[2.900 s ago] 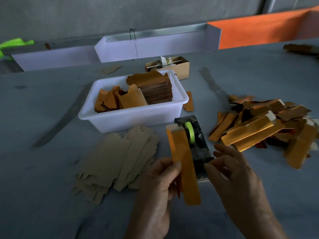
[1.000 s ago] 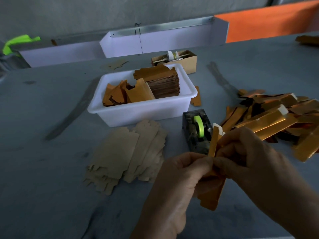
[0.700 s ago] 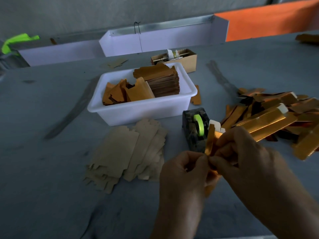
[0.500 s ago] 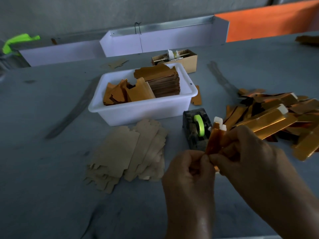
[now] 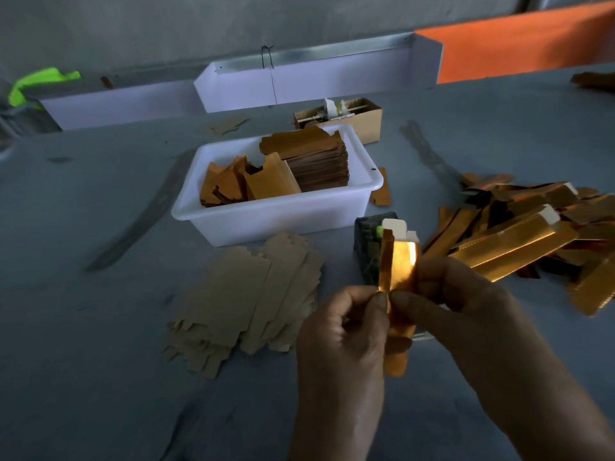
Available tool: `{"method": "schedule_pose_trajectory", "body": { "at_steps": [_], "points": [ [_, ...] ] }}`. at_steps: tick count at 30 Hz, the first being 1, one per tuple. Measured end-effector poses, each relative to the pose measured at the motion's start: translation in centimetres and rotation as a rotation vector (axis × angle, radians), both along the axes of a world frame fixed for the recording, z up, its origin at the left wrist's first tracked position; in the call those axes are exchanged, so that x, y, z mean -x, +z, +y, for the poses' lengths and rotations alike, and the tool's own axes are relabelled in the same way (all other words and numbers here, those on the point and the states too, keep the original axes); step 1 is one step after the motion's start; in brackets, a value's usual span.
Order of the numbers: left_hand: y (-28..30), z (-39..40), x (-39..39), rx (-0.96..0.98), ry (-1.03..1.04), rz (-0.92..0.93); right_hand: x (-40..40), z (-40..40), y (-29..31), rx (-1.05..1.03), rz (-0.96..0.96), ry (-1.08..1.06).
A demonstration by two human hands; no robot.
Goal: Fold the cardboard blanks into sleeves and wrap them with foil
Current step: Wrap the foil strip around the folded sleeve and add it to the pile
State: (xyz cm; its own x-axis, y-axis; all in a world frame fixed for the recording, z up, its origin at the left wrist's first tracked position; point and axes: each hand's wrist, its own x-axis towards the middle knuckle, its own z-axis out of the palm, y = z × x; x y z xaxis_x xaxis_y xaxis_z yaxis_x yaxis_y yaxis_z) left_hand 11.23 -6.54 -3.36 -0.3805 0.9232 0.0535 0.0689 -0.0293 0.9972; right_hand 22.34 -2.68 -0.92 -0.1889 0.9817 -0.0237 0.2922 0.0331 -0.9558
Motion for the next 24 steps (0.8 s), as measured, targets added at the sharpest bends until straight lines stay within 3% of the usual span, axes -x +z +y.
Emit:
{"method": "schedule_pose_trajectory", "body": {
  "at_steps": [4,6,9,11,13,15,19,24],
  "points": [
    [0.3,0.2,0.8,0.094,-0.008,-0.005,0.1,0.6,-0.1,0.058,0.098,0.039],
    [0.4,0.5,2.0,0.111,0.037,0.109,-0.5,1.2,-0.1,0.078,0.137,0.019],
    [0.0,1.2,5.0,0.127,0.272,0.693,-1.9,3.4,-0.1,0.081,0.175,-0.098],
    [-0.9,1.6,7.1,0.38,0.325,1.057,-2.8,5.3,-0.1,0.061,0.195,-0.248],
    [-2.0,1.6,8.6,0.663,0.265,1.229,-3.6,7.0,-0.6,0.041,0.169,-0.388],
    [-2.7,1.4,9.1,0.766,0.242,1.285,-4.2,7.9,-1.5,0.029,0.083,-0.475],
    [-3.2,1.5,8.9,0.678,0.276,1.296,-3.7,6.7,-3.6,-0.078,-0.087,-0.642],
    [-2.7,1.3,8.7,0.55,0.331,1.209,-2.7,4.4,-3.4,-0.195,-0.094,-0.499]
  ]
}}
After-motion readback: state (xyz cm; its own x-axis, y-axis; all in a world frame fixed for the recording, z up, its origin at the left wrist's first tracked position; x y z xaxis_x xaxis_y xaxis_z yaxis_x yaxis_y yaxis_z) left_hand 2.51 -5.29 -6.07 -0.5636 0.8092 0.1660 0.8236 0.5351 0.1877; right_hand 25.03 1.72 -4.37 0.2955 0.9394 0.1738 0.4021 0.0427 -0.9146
